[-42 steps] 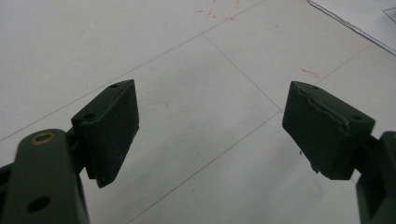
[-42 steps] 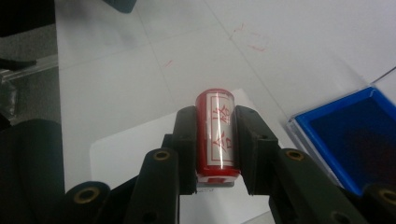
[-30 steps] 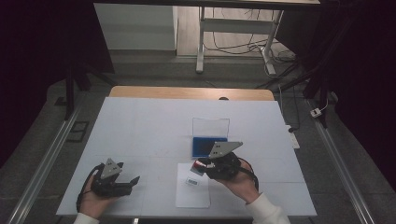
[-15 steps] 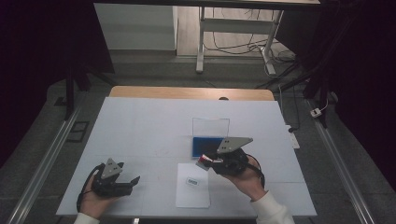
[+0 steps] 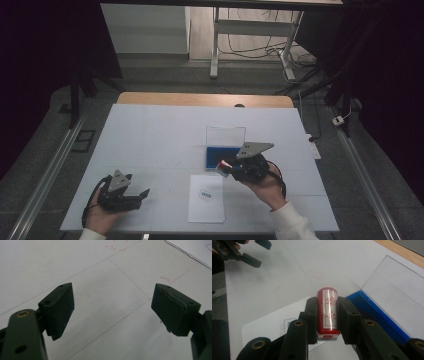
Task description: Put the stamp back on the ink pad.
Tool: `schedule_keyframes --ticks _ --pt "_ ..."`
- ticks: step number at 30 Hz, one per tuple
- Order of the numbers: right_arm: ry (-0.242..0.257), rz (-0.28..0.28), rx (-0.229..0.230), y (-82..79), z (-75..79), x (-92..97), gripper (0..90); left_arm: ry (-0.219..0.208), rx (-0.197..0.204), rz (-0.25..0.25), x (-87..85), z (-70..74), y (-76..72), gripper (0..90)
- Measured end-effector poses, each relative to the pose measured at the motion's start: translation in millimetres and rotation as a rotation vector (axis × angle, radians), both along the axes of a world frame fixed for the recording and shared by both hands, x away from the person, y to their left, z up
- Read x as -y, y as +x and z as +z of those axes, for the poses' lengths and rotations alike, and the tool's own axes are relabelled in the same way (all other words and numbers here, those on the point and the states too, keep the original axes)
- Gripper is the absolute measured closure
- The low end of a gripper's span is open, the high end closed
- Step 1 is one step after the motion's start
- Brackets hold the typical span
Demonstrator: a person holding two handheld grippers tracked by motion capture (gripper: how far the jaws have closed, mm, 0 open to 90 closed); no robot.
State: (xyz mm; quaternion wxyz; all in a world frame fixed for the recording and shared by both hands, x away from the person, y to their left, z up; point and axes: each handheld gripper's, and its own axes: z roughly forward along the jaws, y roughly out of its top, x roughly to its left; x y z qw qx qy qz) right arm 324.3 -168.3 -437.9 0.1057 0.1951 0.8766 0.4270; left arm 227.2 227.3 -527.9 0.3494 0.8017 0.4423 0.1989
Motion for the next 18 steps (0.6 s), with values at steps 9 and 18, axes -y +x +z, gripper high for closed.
schedule_keyframes --ticks 9,18 --pt "-0.009 -0.036 0.004 15.0 -0.9 2.7 70.2 -0.003 0.002 0.0 0.9 0.4 -0.3 19.2" --pt "-0.021 -0.067 -0.002 29.4 -5.6 1.2 70.2 -0.004 0.002 0.005 0.3 0.6 -0.9 19.2"
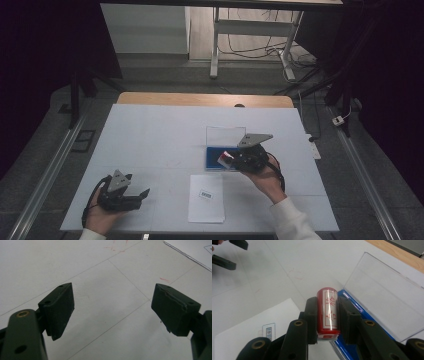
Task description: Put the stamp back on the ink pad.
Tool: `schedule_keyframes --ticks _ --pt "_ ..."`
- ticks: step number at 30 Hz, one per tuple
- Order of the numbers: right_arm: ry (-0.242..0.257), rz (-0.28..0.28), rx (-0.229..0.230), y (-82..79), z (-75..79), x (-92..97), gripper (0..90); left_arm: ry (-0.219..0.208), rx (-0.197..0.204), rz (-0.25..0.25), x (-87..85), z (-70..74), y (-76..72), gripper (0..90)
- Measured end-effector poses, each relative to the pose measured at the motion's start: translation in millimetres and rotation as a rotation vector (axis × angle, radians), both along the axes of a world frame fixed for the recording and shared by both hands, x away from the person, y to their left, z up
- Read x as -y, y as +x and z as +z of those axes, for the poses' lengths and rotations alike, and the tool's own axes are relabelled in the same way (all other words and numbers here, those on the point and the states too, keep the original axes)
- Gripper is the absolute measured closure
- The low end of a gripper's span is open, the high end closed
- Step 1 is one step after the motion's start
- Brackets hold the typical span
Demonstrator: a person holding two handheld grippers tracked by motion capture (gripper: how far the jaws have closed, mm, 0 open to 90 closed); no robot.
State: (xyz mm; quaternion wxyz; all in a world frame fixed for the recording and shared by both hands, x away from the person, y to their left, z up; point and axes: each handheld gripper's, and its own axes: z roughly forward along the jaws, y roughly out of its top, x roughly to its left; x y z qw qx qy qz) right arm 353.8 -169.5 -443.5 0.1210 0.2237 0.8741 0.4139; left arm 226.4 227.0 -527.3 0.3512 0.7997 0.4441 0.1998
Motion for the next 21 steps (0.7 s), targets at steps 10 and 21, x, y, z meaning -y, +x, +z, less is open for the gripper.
schedule_keyframes --ticks 10,21 --pt "-0.028 -0.048 -0.003 17.4 -9.6 -1.6 70.2 0.003 -0.001 -0.005 0.4 -0.3 0.4 19.2" --pt "-0.043 -0.093 -0.023 39.1 -27.1 -1.8 70.2 0.008 -0.003 -0.002 -0.6 -1.0 0.4 19.3"
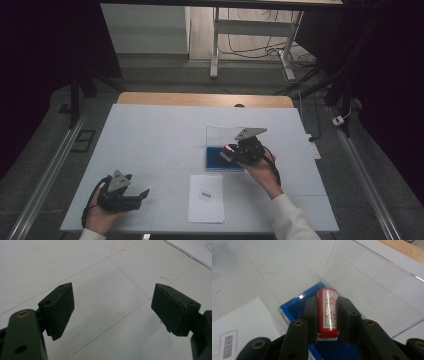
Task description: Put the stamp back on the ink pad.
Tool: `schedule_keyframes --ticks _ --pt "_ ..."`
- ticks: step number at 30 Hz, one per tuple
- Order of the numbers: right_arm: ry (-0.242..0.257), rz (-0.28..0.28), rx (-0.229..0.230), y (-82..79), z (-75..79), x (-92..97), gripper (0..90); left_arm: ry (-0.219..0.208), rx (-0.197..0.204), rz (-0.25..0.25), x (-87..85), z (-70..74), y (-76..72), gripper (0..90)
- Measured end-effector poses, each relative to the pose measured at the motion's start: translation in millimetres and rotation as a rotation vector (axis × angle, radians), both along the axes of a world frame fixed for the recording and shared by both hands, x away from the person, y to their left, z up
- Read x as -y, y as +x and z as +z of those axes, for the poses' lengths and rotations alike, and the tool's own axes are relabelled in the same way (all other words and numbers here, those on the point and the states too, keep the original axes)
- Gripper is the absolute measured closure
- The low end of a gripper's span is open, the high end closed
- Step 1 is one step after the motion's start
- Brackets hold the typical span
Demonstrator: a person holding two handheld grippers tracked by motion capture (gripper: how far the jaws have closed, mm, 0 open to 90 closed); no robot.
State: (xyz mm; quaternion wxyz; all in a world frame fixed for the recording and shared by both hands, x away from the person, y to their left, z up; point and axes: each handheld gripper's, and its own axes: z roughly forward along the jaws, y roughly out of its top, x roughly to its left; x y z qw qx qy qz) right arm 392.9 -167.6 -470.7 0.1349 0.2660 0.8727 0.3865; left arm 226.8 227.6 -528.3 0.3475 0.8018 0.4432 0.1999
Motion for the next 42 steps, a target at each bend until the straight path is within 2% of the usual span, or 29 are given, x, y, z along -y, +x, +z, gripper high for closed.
schedule_keyframes --ticks 4,11,21,24,26,30,35,42 --pt "-0.008 -0.01 -0.006 5.3 -6.3 -1.8 70.1 -0.001 -0.003 -0.001 -0.2 -0.5 0.1 19.2" --pt "-0.063 -0.004 -0.005 6.8 -14.5 -9.4 70.0 0.001 -0.005 -0.004 -0.2 -1.2 0.4 19.3" --pt "-0.071 -0.002 0.015 5.4 -15.6 -11.8 69.3 0.001 -0.005 -0.003 -0.4 -0.9 0.1 19.3" --pt "-0.059 -0.001 0.011 4.8 -15.4 -11.9 67.8 0.002 -0.005 -0.004 -0.5 -1.0 0.1 19.3" --pt "-0.05 0.002 0.015 4.9 -14.8 -11.5 62.7 0.0 -0.005 -0.004 -0.8 -1.0 0.1 19.3" --pt "0.004 -0.013 0.031 2.6 -9.5 -8.8 53.0 -0.002 -0.004 -0.002 -1.6 -1.1 0.3 19.3" --pt "0.056 -0.018 0.054 -2.6 -0.6 -1.6 45.5 -0.003 -0.001 -0.002 -1.6 -0.4 0.2 19.3" --pt "0.071 -0.025 0.073 -10.6 5.2 7.9 38.2 -0.012 0.001 0.002 -2.4 0.6 -0.6 19.2"
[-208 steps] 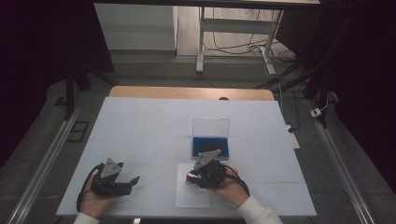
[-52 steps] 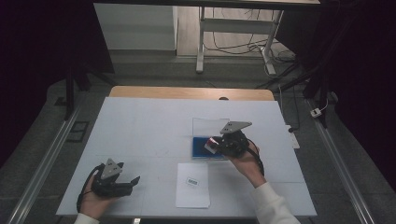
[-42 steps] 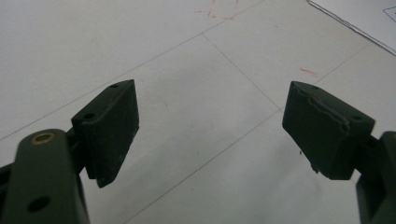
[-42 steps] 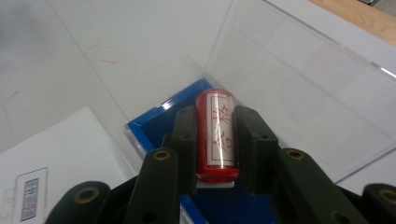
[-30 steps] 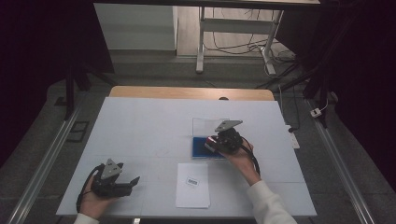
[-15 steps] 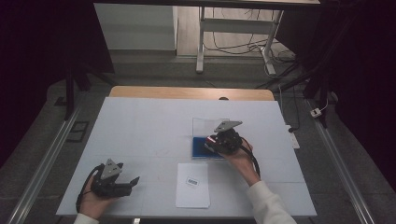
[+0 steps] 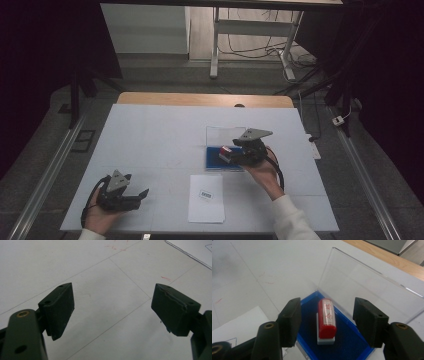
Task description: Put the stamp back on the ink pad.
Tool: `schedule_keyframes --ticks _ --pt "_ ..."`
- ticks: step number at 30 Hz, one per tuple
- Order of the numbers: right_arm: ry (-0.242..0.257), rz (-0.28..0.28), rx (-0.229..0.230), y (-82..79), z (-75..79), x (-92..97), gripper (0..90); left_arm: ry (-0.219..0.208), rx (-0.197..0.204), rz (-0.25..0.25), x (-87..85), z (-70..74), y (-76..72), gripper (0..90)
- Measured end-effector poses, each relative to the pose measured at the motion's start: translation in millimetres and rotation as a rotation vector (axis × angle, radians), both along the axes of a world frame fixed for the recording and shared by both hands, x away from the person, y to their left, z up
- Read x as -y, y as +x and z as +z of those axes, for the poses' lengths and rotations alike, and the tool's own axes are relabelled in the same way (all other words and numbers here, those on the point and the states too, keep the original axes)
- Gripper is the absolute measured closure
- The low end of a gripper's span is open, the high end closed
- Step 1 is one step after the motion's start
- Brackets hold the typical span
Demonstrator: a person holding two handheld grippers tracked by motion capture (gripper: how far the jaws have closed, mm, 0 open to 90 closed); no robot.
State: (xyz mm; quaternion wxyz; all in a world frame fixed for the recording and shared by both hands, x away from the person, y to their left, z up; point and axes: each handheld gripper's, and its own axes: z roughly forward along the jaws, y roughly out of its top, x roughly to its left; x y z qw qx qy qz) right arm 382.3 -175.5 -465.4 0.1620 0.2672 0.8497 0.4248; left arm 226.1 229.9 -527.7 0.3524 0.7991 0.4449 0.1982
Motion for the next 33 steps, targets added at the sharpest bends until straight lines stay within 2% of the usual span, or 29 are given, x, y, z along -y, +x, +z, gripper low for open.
schedule_keyframes --ticks 4,10,16,24,33 --pt "-0.002 0.004 0.028 -9.4 2.5 5.7 37.5 -0.009 0.0 0.0 0.0 0.9 -0.3 19.2" --pt "-0.011 0.003 0.045 -22.6 4.6 15.7 36.3 -0.024 0.009 -0.007 0.5 4.3 -1.6 19.1" --pt "-0.006 -0.013 0.038 -38.9 0.0 30.6 36.2 -0.028 0.01 -0.011 0.5 5.5 -2.1 19.0" --pt "-0.012 -0.047 0.047 -65.3 -5.9 60.8 36.1 -0.032 0.01 -0.029 3.8 5.6 -3.9 19.0" --pt "0.012 -0.085 0.048 -94.4 -15.5 98.0 35.9 -0.027 0.006 -0.038 7.1 4.5 -4.7 19.0"
